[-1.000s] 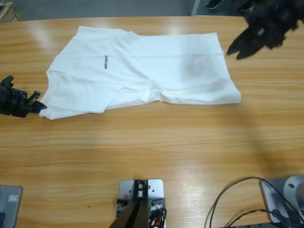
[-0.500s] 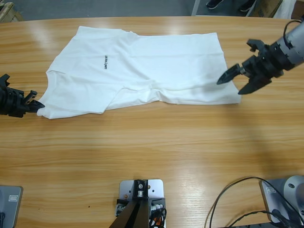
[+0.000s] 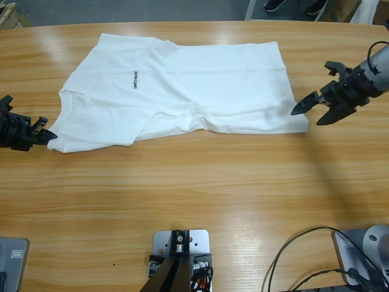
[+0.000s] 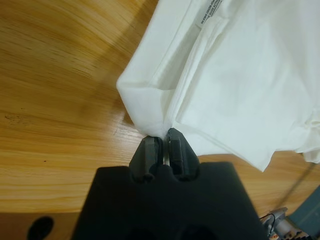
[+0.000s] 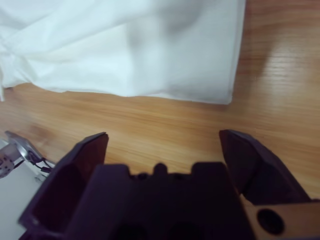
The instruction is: Fold clothes
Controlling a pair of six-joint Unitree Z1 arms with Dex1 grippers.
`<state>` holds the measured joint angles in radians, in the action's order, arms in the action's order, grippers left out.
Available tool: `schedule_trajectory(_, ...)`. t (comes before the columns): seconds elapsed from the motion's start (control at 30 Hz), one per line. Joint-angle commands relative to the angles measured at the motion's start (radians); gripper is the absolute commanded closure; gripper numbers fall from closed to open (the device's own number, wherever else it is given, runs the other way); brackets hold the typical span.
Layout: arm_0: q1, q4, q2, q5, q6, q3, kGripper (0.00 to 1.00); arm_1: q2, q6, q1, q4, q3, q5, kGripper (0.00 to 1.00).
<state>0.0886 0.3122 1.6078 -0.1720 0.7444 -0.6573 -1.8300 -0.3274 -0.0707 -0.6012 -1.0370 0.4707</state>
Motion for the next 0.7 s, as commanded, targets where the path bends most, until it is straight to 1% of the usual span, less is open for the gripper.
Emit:
schedule_trajectory(0.03,-0.007,-0.012,-0.014,-0.015,-0.016,0.033,1.0,-0.086,0.064,-0.066,0.003,0.019,-0.011,0.087)
schedule_trajectory(0.47,-0.007,-0.013,-0.001,-0.015,-0.017,0.027,1.0,-0.188,0.125,-0.077,0.023,-0.001,0.004,0.087)
schedule_trajectory(0.7,-0.008,-0.015,0.008,-0.015,-0.019,0.022,1.0,-0.203,0.137,-0.077,0.038,-0.015,0.052,0.092)
